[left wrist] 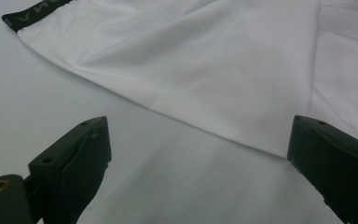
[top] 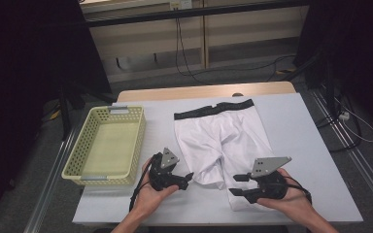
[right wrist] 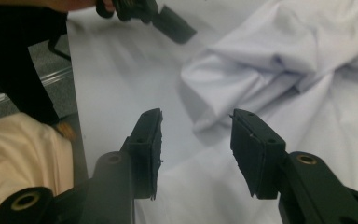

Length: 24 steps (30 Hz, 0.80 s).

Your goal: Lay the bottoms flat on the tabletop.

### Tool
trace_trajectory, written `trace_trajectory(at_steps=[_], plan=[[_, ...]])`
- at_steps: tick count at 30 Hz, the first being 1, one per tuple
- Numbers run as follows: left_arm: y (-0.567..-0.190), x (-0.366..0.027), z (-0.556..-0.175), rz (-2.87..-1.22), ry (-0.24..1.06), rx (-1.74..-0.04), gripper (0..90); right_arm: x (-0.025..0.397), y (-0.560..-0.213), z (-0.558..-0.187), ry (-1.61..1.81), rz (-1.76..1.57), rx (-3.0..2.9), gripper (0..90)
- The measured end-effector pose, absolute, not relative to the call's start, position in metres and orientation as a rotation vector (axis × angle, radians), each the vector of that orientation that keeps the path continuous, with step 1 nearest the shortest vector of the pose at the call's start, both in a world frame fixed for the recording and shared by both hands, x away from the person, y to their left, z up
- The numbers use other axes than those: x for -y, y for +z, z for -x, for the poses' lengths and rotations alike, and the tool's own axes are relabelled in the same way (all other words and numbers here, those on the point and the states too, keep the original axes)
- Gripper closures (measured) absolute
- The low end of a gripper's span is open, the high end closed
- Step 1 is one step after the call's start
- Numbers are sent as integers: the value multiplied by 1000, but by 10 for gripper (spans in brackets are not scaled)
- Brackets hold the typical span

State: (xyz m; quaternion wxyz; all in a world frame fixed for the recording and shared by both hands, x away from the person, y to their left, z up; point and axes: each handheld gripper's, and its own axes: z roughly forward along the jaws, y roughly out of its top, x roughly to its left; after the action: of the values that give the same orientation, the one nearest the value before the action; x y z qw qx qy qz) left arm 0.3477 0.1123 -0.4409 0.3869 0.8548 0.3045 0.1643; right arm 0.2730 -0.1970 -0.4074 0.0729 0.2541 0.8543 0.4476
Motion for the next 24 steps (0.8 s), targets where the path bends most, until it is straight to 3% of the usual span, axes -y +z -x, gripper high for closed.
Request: trace_trajectory(at_steps=[15,16,20,24], plan=[[-441,-112,-348,-2183,437,-780,60,157,-444,-307,1115,-756,-2629,559],[-441,-113,-347,-2182,439,-779,60,156,-445,-306,1109,-749,-2621,576],[-440,-113,-347,-2172,442,-781,60,151,-443,-306,1065,-764,-2578,858],[-439,-114,-348,-2162,448,-790,60,145,-437,-298,1129,-746,-2606,897]])
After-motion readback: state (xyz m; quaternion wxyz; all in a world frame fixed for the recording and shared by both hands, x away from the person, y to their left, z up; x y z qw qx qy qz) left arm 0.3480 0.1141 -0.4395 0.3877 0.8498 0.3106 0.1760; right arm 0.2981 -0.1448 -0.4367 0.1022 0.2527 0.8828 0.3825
